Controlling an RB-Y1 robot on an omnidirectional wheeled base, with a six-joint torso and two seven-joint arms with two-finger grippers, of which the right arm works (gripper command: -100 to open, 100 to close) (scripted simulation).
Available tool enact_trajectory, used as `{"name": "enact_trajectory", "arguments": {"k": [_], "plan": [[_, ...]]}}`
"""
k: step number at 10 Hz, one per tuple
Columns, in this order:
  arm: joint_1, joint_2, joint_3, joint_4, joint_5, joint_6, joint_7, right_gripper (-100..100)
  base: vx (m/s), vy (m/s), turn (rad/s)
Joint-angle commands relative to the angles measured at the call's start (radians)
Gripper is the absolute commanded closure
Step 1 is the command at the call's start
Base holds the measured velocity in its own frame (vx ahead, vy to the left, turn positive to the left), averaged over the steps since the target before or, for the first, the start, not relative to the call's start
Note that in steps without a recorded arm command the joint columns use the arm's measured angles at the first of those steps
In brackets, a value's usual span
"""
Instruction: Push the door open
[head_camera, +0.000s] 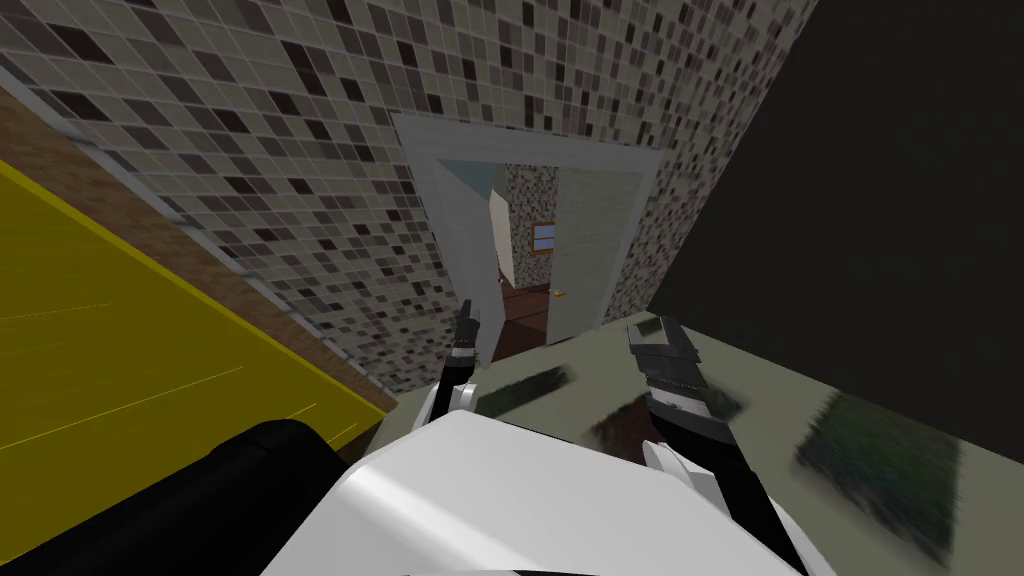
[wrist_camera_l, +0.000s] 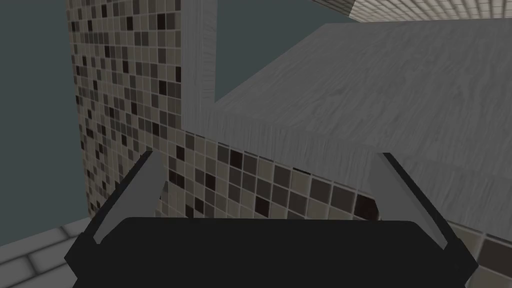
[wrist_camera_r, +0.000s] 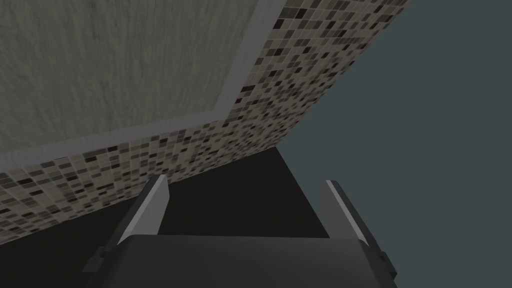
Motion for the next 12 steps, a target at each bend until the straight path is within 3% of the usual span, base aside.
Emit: {"name": "enact_trajectory", "arguments": {"k": [1, 7, 12], "plan": [[-0.004, -0.006, 0.009, 0.029, 0.009, -0.01, -0.003, -100, 0.062, 0.039, 0.008], [-0.016, -0.02, 0.038, 0.122, 0.037, -0.041, -0.014, -100, 0.205, -0.063, 0.007], [-0.031, -0.034, 0.072, 0.232, 0.07, -0.078, -0.026, -100, 0.144, -0.045, 0.007]]}}
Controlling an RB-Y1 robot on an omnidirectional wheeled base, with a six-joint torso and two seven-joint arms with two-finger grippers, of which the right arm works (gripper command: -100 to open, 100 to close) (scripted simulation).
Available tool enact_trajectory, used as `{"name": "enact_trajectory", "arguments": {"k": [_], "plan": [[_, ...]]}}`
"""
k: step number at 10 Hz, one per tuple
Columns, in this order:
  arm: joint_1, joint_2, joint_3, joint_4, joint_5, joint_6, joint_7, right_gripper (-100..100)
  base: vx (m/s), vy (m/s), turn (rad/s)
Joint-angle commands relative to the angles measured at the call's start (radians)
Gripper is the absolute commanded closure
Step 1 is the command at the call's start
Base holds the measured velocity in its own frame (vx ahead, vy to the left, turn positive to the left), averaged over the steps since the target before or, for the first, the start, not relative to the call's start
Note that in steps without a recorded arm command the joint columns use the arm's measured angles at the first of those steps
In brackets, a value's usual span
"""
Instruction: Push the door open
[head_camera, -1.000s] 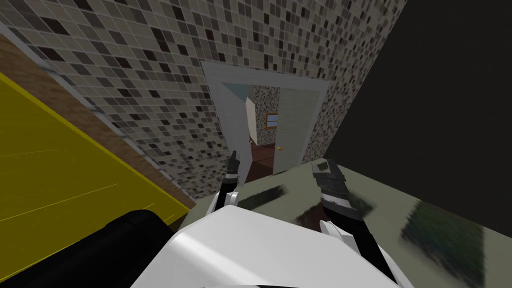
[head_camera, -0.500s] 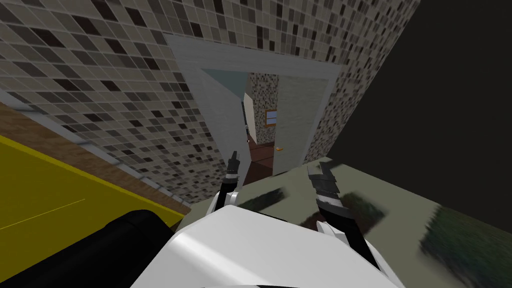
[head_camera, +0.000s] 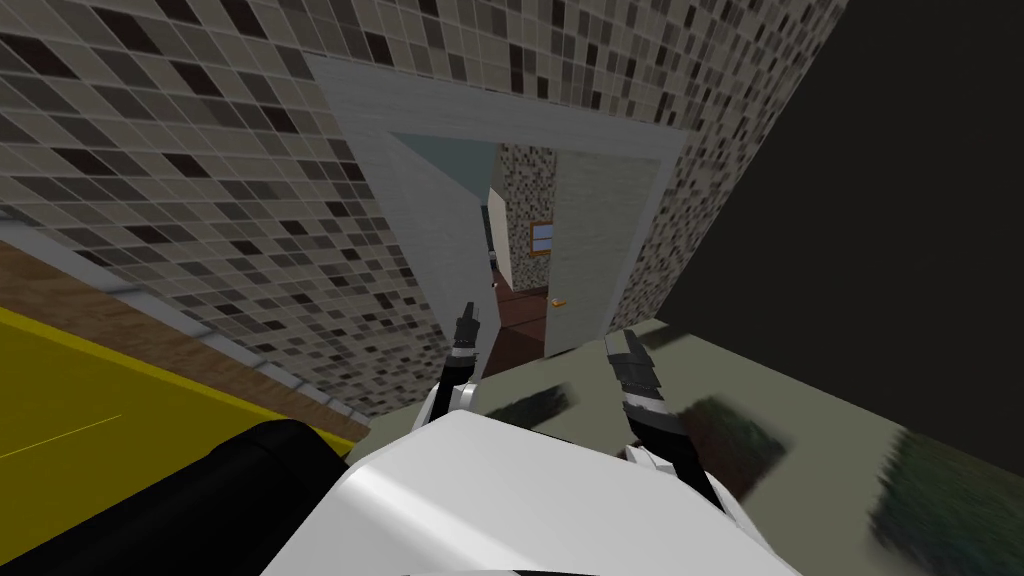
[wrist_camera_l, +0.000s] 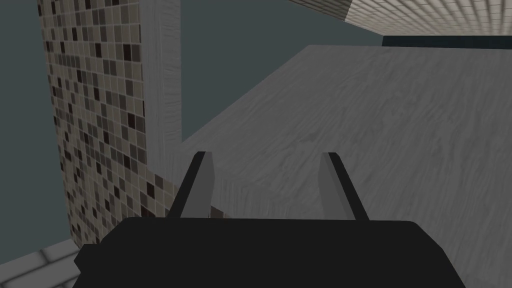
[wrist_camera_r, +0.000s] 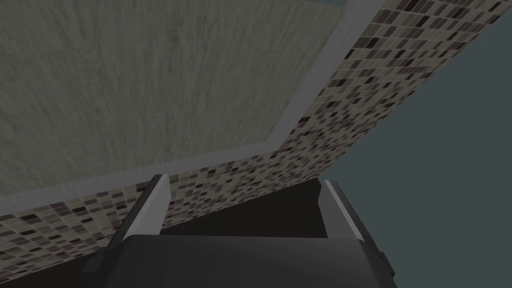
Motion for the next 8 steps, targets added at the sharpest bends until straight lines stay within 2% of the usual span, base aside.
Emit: {"name": "enact_trajectory", "arguments": {"k": [1, 4, 8], "plan": [[-0.007, -0.005, 0.007, 0.036, 0.008, -0.013, -0.006, -100, 0.131, -0.067, 0.009], [-0.018, -0.013, 0.033, 0.117, 0.033, -0.04, -0.015, -100, 0.146, -0.059, 0.009], [-0.027, -0.018, 0.054, 0.187, 0.054, -0.064, -0.023, -100, 0.117, -0.055, 0.007]]}}
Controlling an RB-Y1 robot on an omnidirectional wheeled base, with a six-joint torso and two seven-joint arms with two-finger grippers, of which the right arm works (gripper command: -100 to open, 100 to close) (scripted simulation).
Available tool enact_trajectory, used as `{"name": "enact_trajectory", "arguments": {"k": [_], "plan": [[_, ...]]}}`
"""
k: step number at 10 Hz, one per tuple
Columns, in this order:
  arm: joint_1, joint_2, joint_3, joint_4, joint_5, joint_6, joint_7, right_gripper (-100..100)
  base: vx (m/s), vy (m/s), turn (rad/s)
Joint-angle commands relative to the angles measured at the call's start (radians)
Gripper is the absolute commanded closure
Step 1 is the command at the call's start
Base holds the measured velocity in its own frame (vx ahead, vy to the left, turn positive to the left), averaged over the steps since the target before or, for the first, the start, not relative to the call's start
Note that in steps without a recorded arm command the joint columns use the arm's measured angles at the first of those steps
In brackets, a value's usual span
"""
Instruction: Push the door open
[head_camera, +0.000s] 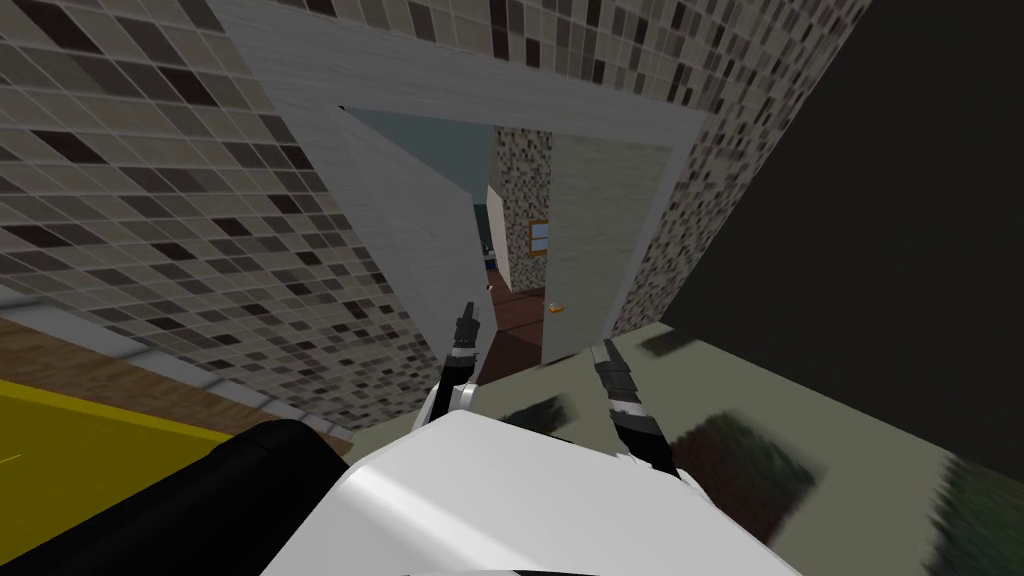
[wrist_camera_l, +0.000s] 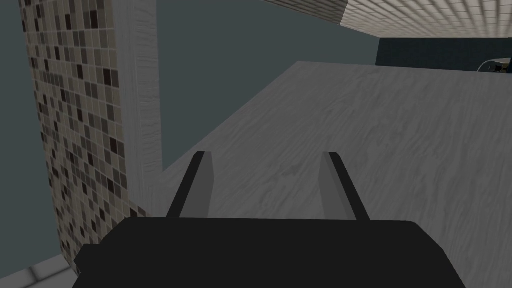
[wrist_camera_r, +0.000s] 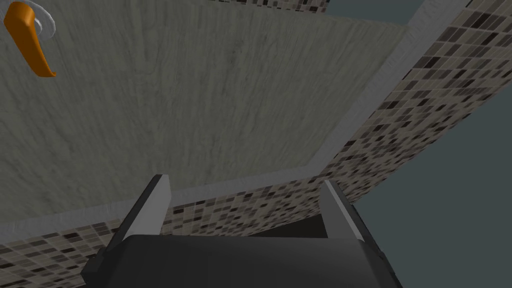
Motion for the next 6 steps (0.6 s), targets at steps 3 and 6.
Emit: {"name": "enact_trajectory", "arguments": {"k": [3, 6], "plan": [[-0.012, -0.007, 0.024, 0.089, 0.024, -0.033, -0.011, -100, 0.125, -0.053, 0.009], [-0.019, -0.011, 0.04, 0.143, 0.04, -0.051, -0.017, -100, 0.102, -0.061, 0.007]]}}
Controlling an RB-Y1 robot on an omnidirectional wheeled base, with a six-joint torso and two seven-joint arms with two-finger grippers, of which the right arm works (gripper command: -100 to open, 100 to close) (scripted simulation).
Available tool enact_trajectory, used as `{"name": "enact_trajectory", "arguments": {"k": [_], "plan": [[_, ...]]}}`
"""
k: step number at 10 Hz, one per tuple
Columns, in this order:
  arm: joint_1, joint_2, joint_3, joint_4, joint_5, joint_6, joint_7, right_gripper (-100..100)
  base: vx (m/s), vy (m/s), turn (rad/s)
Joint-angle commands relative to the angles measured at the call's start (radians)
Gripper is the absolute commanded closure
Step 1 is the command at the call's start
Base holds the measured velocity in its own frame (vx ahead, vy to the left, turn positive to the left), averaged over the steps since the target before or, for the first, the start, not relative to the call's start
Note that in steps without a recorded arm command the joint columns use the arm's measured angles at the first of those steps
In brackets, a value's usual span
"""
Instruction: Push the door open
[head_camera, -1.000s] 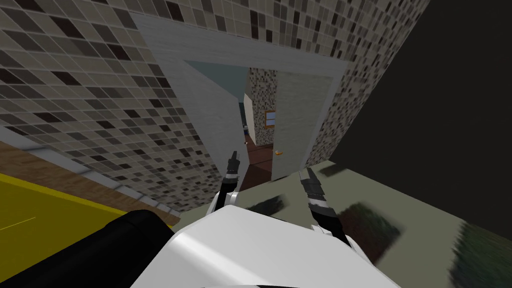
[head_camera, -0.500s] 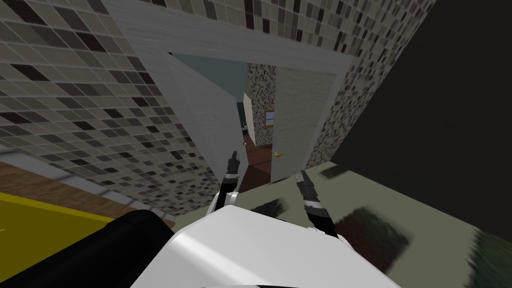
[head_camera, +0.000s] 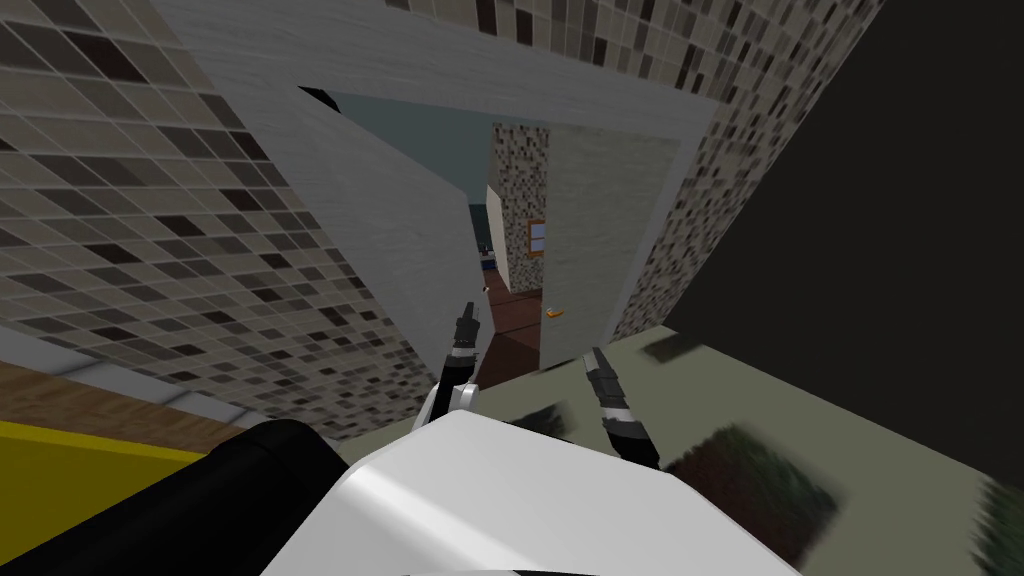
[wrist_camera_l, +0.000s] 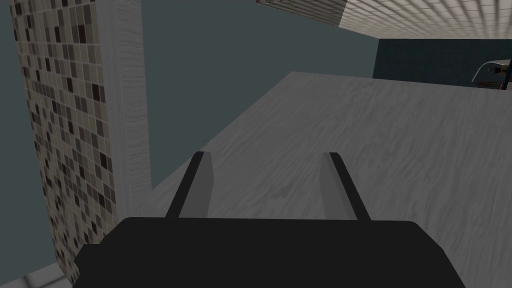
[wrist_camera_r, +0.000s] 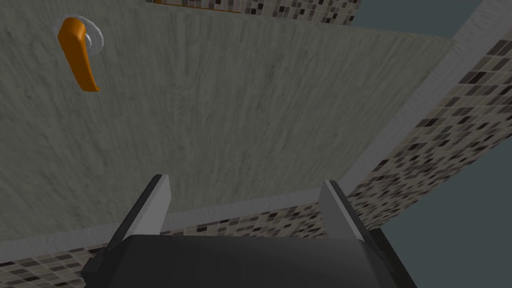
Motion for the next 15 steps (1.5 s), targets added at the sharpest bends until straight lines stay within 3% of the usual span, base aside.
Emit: {"name": "enact_trajectory", "arguments": {"k": [1, 7, 12, 15], "plan": [[-0.006, -0.002, 0.009, 0.028, 0.009, -0.007, -0.004, -100, 0.097, -0.04, 0.008], [-0.028, -0.01, 0.058, 0.188, 0.057, -0.061, -0.022, -100, 0.145, -0.073, 0.01], [-0.039, -0.013, 0.084, 0.272, 0.083, -0.089, -0.032, -100, 0.102, -0.048, 0.007], [-0.049, -0.015, 0.108, 0.348, 0.106, -0.115, -0.04, -100, 0.138, -0.063, 0.009]]}}
